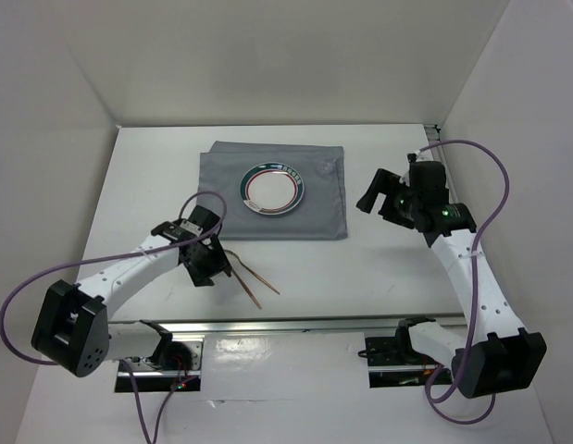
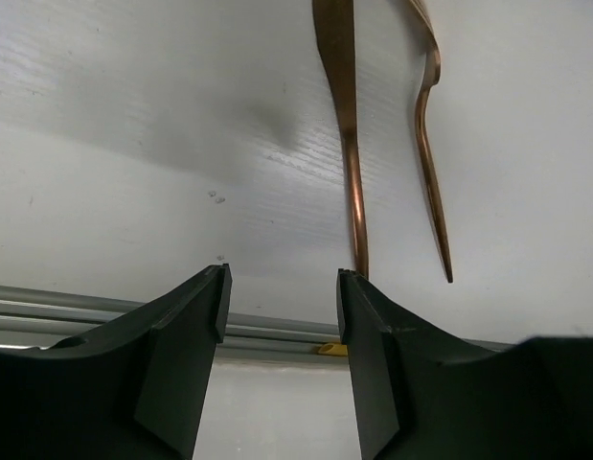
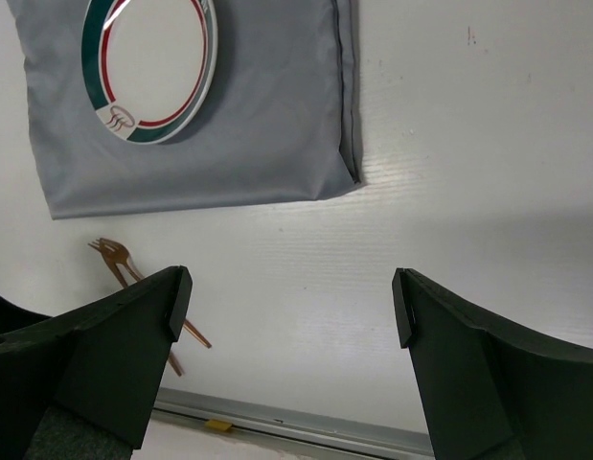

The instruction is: Set the dinner table for one person

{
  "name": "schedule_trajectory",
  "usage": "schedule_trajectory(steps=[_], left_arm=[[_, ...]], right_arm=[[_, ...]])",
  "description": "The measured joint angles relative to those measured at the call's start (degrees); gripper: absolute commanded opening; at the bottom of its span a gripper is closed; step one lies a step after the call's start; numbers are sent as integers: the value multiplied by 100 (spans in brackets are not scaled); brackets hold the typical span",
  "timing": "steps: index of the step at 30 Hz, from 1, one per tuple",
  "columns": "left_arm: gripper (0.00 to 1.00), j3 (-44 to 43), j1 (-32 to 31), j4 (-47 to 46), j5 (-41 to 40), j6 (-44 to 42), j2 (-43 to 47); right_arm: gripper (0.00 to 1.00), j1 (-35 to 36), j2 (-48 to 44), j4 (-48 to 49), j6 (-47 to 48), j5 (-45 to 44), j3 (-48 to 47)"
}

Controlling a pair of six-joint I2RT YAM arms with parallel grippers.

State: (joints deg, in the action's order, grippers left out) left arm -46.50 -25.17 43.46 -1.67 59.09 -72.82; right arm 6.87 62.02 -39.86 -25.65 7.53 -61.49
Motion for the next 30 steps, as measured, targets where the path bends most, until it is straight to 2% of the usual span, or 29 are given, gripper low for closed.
schedule_trajectory(steps=[6, 12, 17, 23, 30], left_arm=[[61, 125, -92, -216, 42, 275, -144], [60, -238, -227, -341, 28, 313, -518], [59, -636, -533, -590, 48, 726, -927], [56, -658, -553, -765, 39, 1276, -1545], [54, -826, -588, -826, -122, 1499, -2024]], right_arm=[[100, -2, -2, -2, 11, 210, 94], [100, -2, 11, 7, 118, 494, 188], [100, -2, 15, -7, 136, 549, 382], [100, -2, 17, 4, 138, 566, 382], [100, -2, 39, 9, 175, 584, 389]])
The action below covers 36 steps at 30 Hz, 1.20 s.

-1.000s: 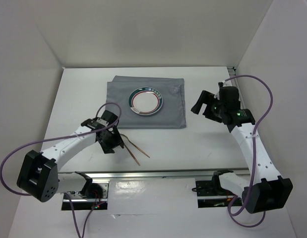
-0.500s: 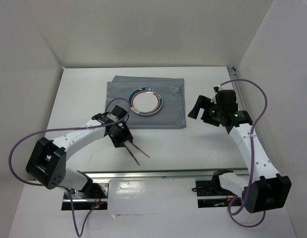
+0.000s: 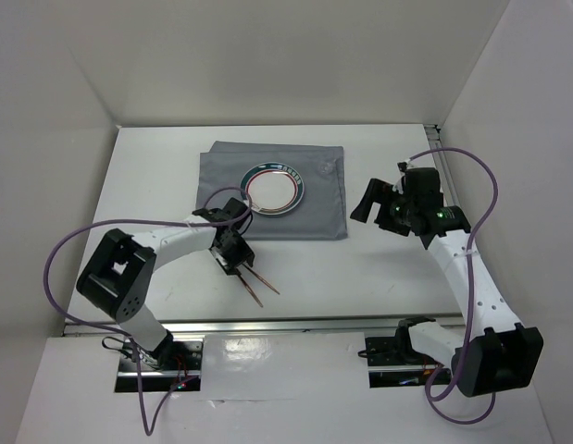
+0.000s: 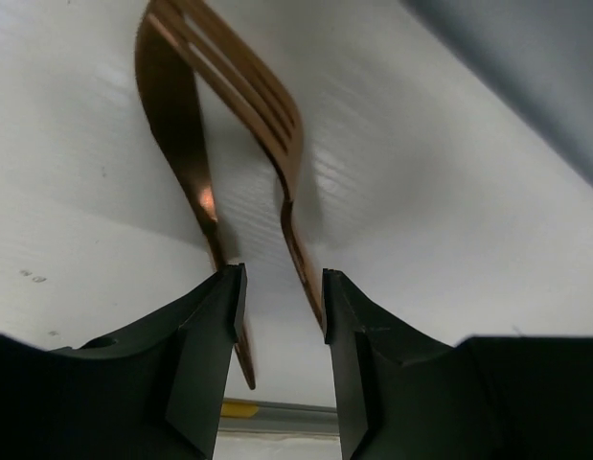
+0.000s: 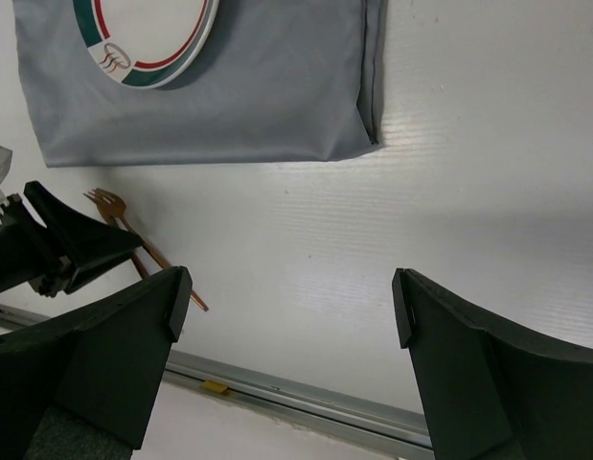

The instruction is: Set the dinner table for one person

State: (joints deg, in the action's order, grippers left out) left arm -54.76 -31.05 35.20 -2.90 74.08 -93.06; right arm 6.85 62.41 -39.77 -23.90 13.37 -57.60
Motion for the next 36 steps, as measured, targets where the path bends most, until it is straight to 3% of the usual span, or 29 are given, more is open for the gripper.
schedule_trajectory(steps=[13, 16, 21, 28, 36], left_arm=[[50, -308, -179, -107, -68, 129, -435], [40, -498, -179, -96, -63, 138, -610], [0, -662, -229, -76, -72, 157, -737], [0, -699, -426, 358, -315, 208, -472], [0, -1032, -562, 1185, -745, 114, 1054]], right_arm=[[100, 0, 118, 44, 44, 68, 98], [100, 0, 142, 59, 44, 68, 98], [100, 0, 151, 68, 44, 66, 101], [100, 0, 203, 85, 44, 63, 109], [100, 0, 299, 184, 42, 63, 192]])
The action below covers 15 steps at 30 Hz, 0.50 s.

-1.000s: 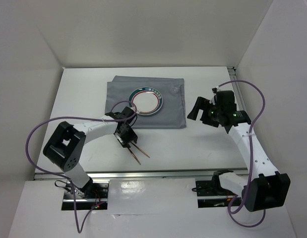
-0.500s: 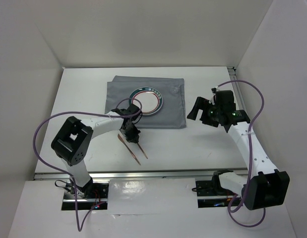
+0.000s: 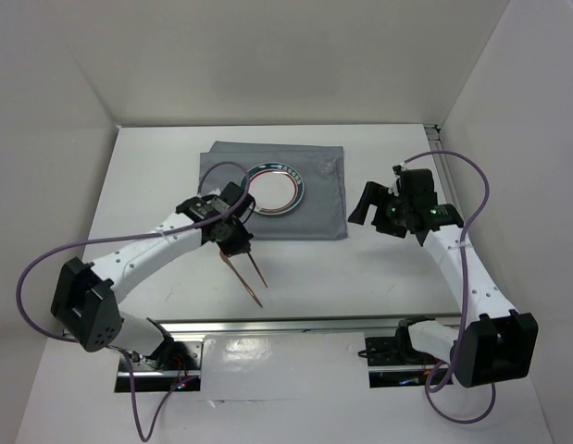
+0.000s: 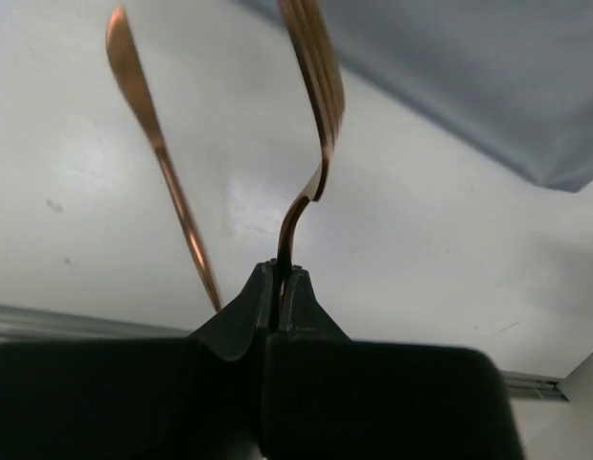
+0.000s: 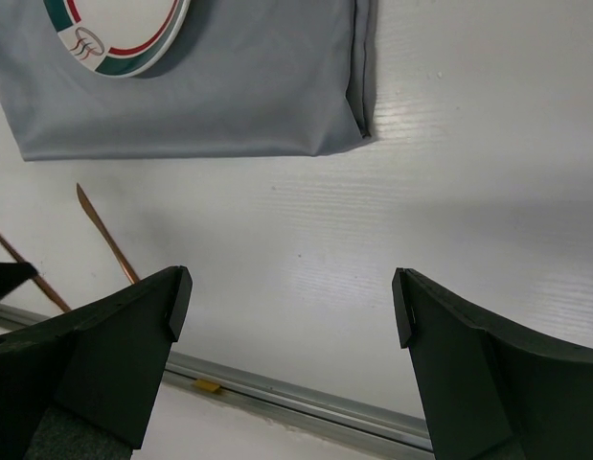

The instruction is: Set the dinner table for one person

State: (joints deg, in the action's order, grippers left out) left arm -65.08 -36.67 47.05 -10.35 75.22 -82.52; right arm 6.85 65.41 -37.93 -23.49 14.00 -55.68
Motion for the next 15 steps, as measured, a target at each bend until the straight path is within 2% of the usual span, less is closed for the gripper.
schedule_trajectory(steps=[4, 9, 15], left_arm=[[0, -876, 330, 181, -428, -1067, -157], [0, -3093, 835, 647, -1438, -2594, -1628], [0, -4649, 1117, 986, -1954, -3777, -3348]], right_arm=[[100, 0, 4, 42, 0, 2, 0], [100, 2, 9, 17, 22, -37, -13], [100, 2, 33, 17, 48, -140, -55]])
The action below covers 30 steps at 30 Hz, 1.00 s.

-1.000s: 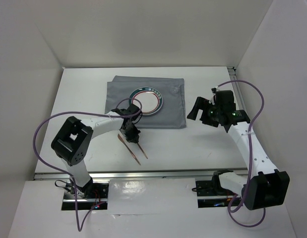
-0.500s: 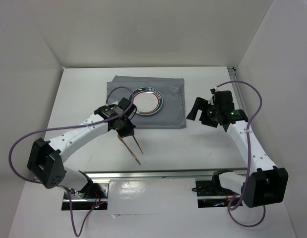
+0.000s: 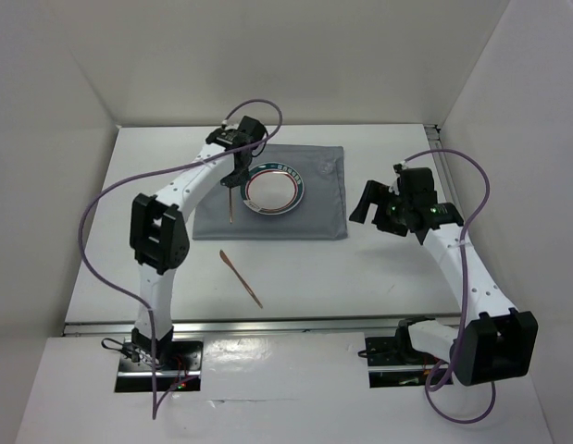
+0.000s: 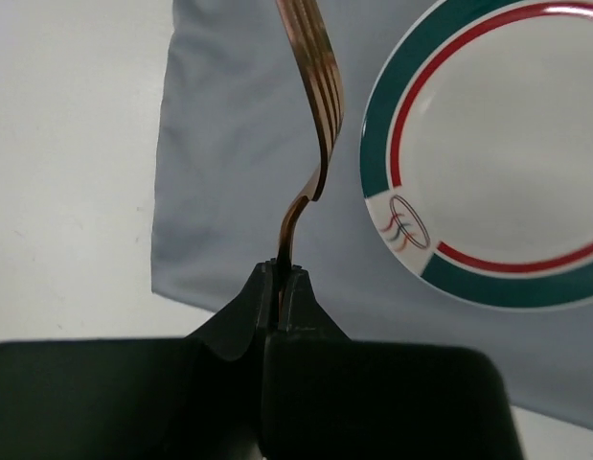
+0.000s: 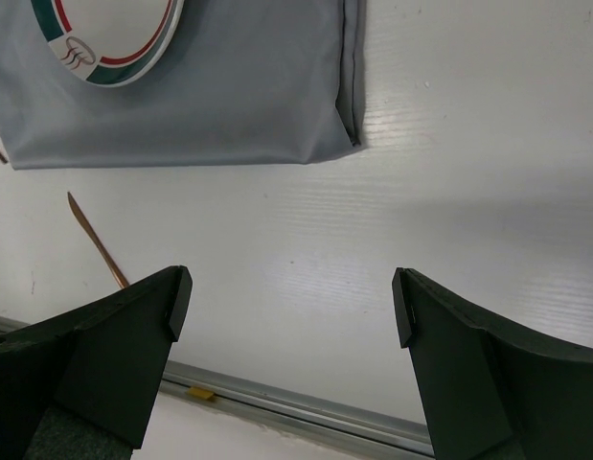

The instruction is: Set the dinner table for one person

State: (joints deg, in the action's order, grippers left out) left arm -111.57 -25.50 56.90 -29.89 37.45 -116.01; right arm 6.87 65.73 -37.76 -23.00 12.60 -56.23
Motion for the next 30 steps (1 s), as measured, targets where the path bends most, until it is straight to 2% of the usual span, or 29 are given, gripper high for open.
schedule_trajectory(steps=[4, 8, 17, 26, 28, 29, 30], left_arm=[[0, -448, 210, 66, 155, -415, -815], [0, -625, 459, 59, 326, -625, -1263], [0, -745, 774, -70, 431, -898, -1714], [0, -1425, 767, -103, 468, -1012, -2280], [12, -1375, 767, -122, 463, -1003, -2277], [21, -1344, 767, -149, 452, -990, -2277], [24, -1305, 767, -168, 439, -986, -2277]], right_arm=[[100, 37, 37, -66, -2, -28, -46], [100, 37, 39, -92, -2, -155, -157], [100, 37, 39, -96, -2, -269, -160], [100, 37, 131, -98, -2, -245, -149], [100, 37, 168, -98, -2, -227, -149], [100, 37, 181, -98, -2, -223, -149], [100, 37, 195, -98, -2, -221, -149]])
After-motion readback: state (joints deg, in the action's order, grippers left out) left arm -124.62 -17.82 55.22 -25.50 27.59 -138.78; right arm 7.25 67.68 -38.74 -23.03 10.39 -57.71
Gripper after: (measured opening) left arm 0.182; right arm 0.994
